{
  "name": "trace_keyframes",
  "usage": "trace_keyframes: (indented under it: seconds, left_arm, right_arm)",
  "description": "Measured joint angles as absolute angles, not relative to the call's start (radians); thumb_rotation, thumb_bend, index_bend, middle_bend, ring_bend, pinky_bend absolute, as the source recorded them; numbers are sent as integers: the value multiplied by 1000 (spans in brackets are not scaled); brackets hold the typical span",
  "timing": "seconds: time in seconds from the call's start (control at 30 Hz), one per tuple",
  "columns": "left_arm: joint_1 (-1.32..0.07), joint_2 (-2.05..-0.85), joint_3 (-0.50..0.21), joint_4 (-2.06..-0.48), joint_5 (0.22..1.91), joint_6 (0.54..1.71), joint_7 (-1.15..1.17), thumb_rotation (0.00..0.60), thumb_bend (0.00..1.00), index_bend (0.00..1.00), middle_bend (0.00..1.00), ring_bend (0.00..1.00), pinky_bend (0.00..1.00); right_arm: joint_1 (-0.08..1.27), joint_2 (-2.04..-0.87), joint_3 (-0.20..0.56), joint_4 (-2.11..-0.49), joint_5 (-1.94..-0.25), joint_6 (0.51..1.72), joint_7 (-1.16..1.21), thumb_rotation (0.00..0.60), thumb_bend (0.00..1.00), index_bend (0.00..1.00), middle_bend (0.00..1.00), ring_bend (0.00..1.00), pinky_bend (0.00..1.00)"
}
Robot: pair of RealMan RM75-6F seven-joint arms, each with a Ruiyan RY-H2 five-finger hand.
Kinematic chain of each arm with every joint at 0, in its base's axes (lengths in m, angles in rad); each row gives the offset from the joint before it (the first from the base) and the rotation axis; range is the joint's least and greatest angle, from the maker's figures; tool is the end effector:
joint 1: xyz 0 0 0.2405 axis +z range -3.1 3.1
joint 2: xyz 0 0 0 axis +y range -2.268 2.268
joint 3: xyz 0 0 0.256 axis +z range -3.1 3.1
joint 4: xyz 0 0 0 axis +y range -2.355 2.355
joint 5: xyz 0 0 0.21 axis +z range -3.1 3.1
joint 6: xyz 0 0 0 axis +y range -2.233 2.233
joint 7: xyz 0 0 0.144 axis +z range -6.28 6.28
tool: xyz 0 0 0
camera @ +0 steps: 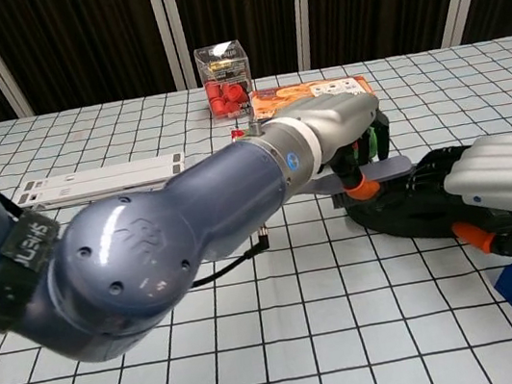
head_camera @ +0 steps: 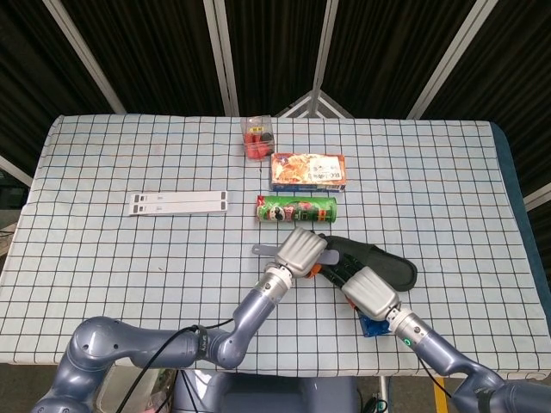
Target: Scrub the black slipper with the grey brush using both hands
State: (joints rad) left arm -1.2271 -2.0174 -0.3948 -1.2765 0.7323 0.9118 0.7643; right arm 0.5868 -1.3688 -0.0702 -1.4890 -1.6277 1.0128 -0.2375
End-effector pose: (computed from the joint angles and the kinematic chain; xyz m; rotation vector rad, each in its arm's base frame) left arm 0.0627 0.3311 -0.1331 -2.0929 -0.8331 -1.0152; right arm -0.2151 -0.2650 0.0074 2.2221 -0.6170 0.7836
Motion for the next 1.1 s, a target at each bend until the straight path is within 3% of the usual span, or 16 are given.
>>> trace_keyframes:
  seconds: [0.37, 0.6, 0.83, 1.1]
  left_arm:
    - [-1125, -1804, -339, -1561, 746, 958, 734, 600, 656, 513, 642, 527, 547]
    - [-961, -1568, -189, -1725, 852, 998, 646, 600, 655, 513, 642, 527, 547]
    - [-829, -1406, -32, -1769, 1061, 1048, 537, 600, 655, 513, 639, 527, 547]
    - [-706, -1354, 82, -1668, 1306, 1117, 350, 600, 655, 513, 640, 527, 547]
  right_arm:
    - [544, -1296, -53, -1561, -1616, 1090, -326, 600, 741, 0, 120, 68, 61]
    - [460, -1260, -33, -1560, -1578, 1215, -355, 600, 741, 0, 114, 25, 25]
    - [354, -1227, -25, -1553, -1513, 1329, -337, 600, 740, 0, 58, 0, 0]
    - [255, -1235, -34, -1531, -1482, 1406, -263, 600, 740, 0, 48, 0, 0]
